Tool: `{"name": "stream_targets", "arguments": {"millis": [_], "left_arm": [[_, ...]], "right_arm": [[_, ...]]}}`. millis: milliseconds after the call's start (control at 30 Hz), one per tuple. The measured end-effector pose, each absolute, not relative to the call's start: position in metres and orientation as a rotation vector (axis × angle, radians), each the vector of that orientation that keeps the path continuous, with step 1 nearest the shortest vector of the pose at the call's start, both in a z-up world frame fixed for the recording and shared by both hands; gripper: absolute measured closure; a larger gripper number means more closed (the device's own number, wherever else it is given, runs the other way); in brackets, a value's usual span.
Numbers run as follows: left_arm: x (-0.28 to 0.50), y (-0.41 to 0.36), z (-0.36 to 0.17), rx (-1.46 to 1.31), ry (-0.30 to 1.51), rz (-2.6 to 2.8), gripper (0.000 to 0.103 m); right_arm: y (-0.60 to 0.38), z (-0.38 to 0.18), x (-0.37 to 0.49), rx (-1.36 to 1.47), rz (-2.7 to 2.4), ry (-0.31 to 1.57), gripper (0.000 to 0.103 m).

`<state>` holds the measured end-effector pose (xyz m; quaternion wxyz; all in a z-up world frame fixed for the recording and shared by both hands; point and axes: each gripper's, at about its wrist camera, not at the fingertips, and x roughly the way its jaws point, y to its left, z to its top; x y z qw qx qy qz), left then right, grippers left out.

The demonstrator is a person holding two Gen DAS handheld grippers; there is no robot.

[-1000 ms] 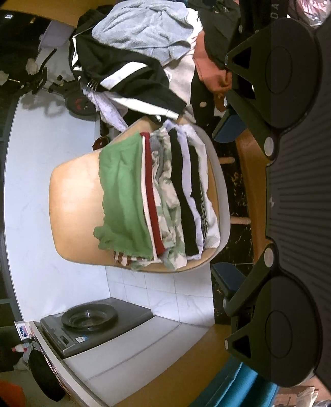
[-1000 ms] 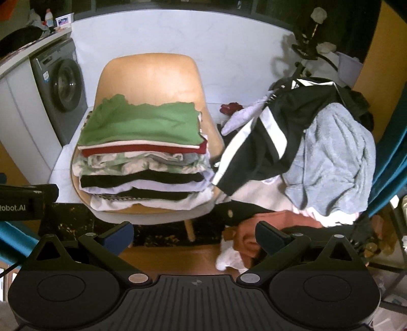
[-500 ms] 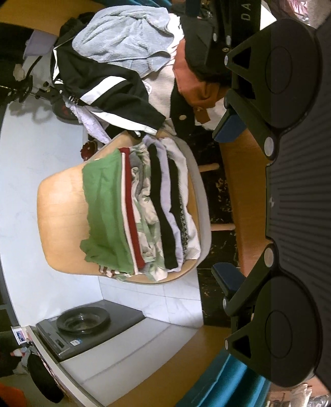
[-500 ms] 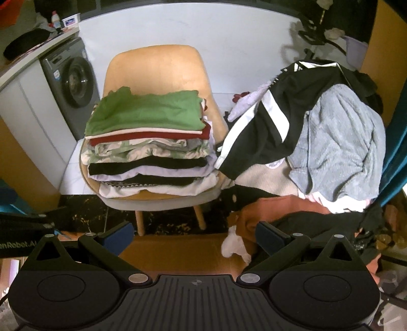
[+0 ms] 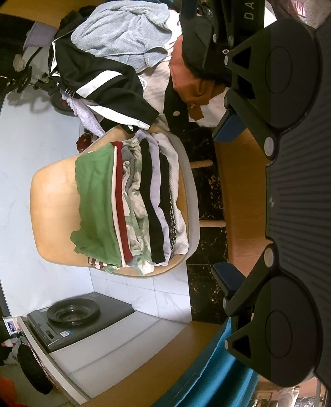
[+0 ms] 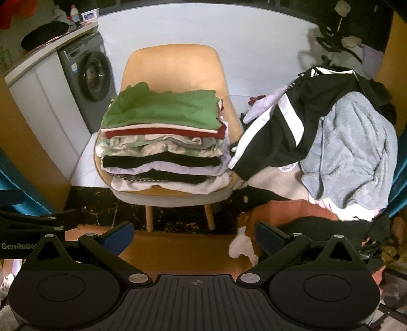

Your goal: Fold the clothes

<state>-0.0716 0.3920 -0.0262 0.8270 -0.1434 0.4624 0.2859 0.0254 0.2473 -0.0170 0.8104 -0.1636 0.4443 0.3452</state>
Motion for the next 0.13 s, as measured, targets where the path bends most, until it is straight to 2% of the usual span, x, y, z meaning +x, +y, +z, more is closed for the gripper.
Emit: {"name": "stream_targets", "arguments": {"millis": [133], "left_arm": [[-0.0723, 0.3925, -0.0268, -0.318, 0.981, 0.614, 0.000]], "right_arm": [[0.2490, -0.0172, 0.0256, -0.361, 0.740, 0.952, 0.001]]}}
